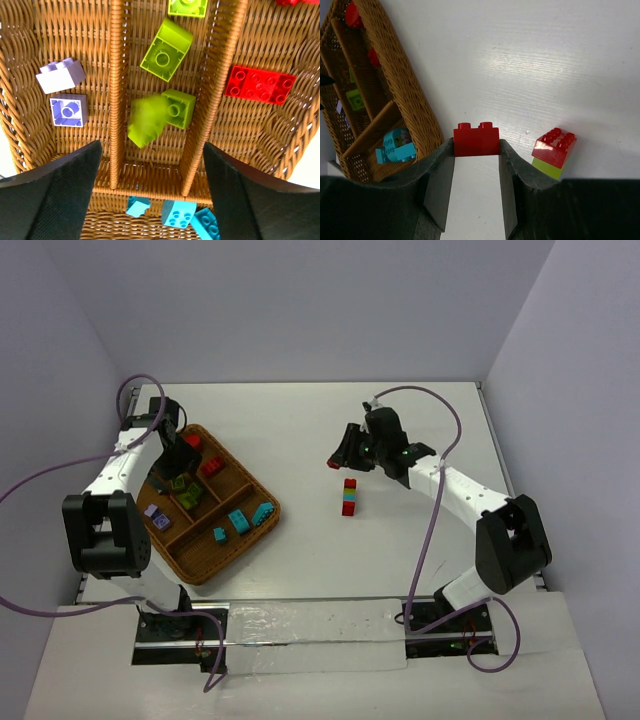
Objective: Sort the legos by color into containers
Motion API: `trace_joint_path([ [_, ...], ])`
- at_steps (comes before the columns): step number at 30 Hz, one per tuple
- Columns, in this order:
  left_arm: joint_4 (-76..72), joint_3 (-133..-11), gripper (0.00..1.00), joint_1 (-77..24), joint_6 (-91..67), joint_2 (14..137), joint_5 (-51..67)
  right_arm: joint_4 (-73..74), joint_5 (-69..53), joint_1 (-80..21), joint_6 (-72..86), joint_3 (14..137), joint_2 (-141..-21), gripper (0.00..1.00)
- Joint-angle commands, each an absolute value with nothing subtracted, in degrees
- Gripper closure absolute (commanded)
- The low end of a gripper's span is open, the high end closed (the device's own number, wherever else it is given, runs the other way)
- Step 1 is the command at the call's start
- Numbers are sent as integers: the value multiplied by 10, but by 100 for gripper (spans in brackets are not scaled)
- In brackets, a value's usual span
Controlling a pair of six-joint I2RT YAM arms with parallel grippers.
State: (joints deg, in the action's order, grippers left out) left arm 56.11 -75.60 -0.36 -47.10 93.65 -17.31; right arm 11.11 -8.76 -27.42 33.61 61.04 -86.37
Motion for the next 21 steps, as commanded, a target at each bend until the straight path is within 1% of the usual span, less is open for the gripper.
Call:
trace_joint_path([
  [1, 543, -768, 8, -2, -468, 920, -161, 118, -100, -297, 319, 668, -848, 100],
  [4, 559, -791, 8, -2, -463, 903, -163, 84, -149, -319, 353, 679, -861, 100],
  [7, 578, -832, 8, -2, -454, 885, -165, 74, -157, -380, 354, 732, -902, 100],
  [11, 590, -880, 8, -3, -424, 850, -142, 60, -192, -442, 388, 820, -998, 100],
  [15, 581, -890, 6, 4, -422, 795, -111, 69, -155, -476, 402, 922, -1091, 100],
  [21, 575, -885, 4, 12, -411, 744, -103, 64, -104, -489, 420, 1042, -1203, 100],
])
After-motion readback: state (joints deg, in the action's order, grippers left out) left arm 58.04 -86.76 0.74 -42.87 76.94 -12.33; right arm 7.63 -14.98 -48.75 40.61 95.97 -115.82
